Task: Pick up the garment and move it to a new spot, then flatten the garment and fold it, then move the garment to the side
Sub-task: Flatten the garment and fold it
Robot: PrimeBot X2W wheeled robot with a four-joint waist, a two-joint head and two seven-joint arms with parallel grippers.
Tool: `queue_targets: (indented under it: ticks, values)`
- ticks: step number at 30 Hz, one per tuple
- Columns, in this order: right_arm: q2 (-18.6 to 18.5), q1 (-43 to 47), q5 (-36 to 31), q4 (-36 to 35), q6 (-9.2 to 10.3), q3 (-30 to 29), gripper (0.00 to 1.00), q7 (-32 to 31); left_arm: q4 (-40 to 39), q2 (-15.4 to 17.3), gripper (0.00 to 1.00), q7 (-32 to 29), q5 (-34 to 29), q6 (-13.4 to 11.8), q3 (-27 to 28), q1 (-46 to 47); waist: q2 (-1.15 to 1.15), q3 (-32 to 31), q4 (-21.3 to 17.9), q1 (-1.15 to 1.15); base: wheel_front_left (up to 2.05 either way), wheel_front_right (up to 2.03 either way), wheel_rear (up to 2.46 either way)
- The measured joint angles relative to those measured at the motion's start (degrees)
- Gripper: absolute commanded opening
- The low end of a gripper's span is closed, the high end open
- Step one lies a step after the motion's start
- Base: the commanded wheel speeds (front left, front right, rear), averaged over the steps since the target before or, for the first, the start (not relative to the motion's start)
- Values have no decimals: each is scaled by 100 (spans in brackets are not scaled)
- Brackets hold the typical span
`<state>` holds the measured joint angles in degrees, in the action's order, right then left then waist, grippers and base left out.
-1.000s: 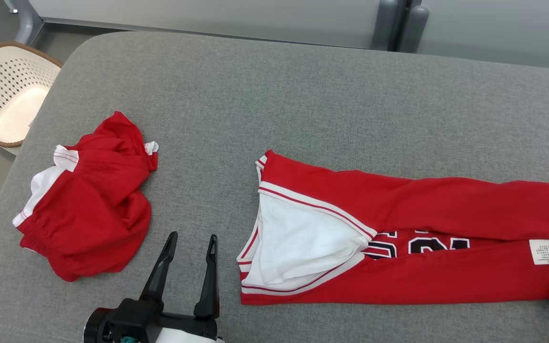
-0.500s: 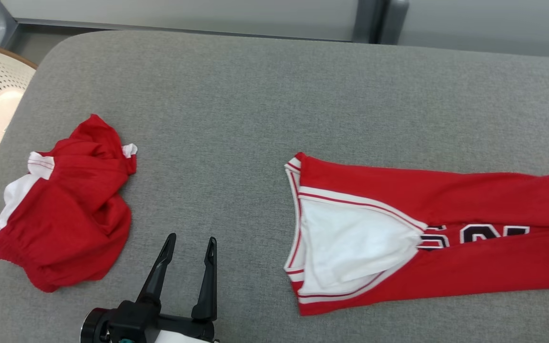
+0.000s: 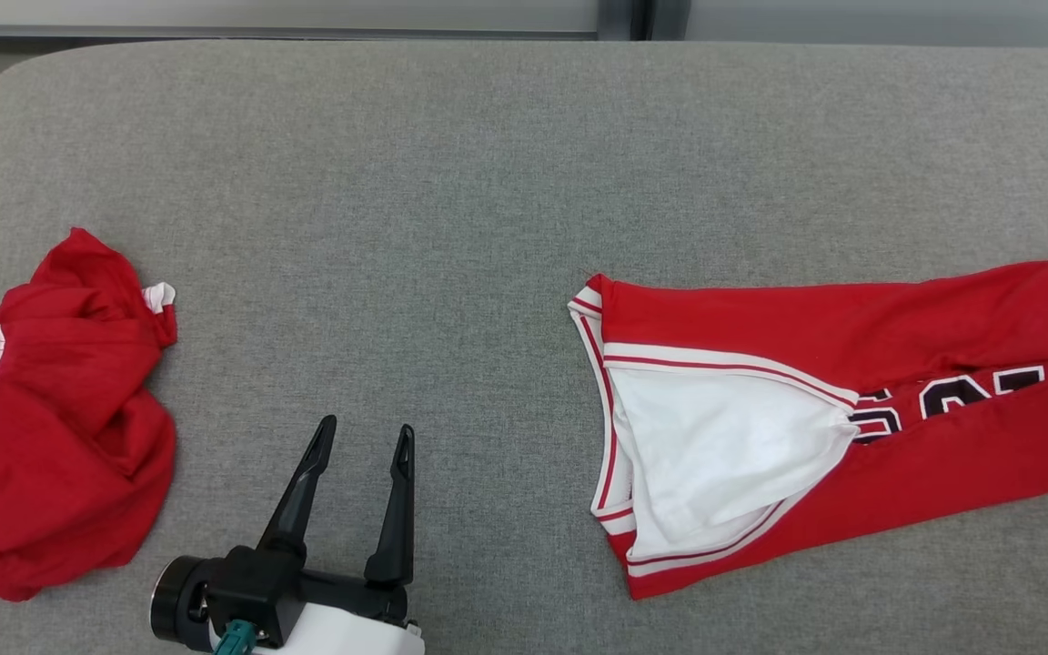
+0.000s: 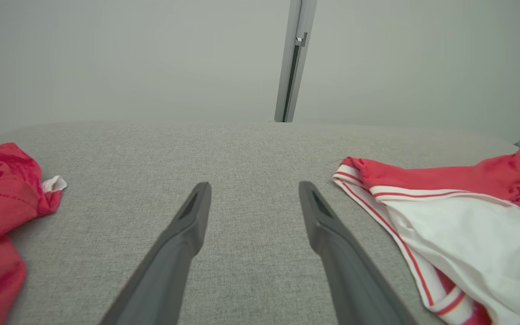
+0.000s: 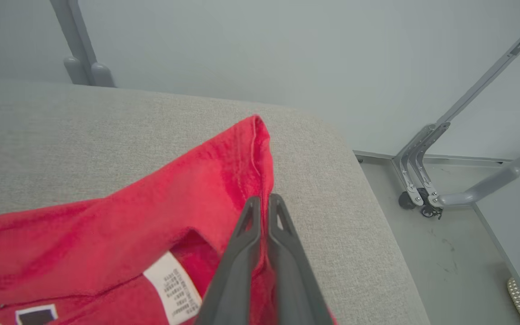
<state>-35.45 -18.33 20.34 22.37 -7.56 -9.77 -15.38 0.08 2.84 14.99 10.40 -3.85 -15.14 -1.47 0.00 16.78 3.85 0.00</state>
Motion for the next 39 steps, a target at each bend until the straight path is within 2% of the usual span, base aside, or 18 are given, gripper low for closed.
queue_targets:
  ticks: [4,10,14,17,21,22,30,39]
  values:
    - [265,240,-170,-688,0,25,0,-243,37,0,100,0,31,-8,-5,0,0,-102,-5,0,0,0,0]
    - [971,880,-611,-2260,1,34,0,-878,81,-2,100,0,110,-29,-44,-18,0,-332,27,0,0,0,0]
    - [1492,1240,-808,-3199,1,289,0,-1199,100,-1,100,0,178,-53,-58,-38,0,-439,116,0,0,0,0]
    - [1801,1400,-925,-3640,1,669,0,-1349,124,-3,100,0,191,-53,-70,-49,0,-500,203,0,0,0,0]
    - [2024,1473,-1167,-3882,1,1179,0,-1484,141,-2,100,0,216,-60,-90,-54,0,-568,330,0,0,0,0]
    - [2171,1445,-1240,-3840,0,1403,0,-1490,148,-1,100,0,234,-70,-110,-54,0,-589,392,0,0,0,0]
    - [2602,1115,-1396,-3330,1,1945,0,-1403,189,-3,100,0,285,-75,-190,-55,0,-640,668,0,0,0,0]
    - [2675,1105,-1464,-3354,1,2374,0,-1523,259,-2,100,0,369,-75,-265,-58,0,-657,978,0,0,0,0]
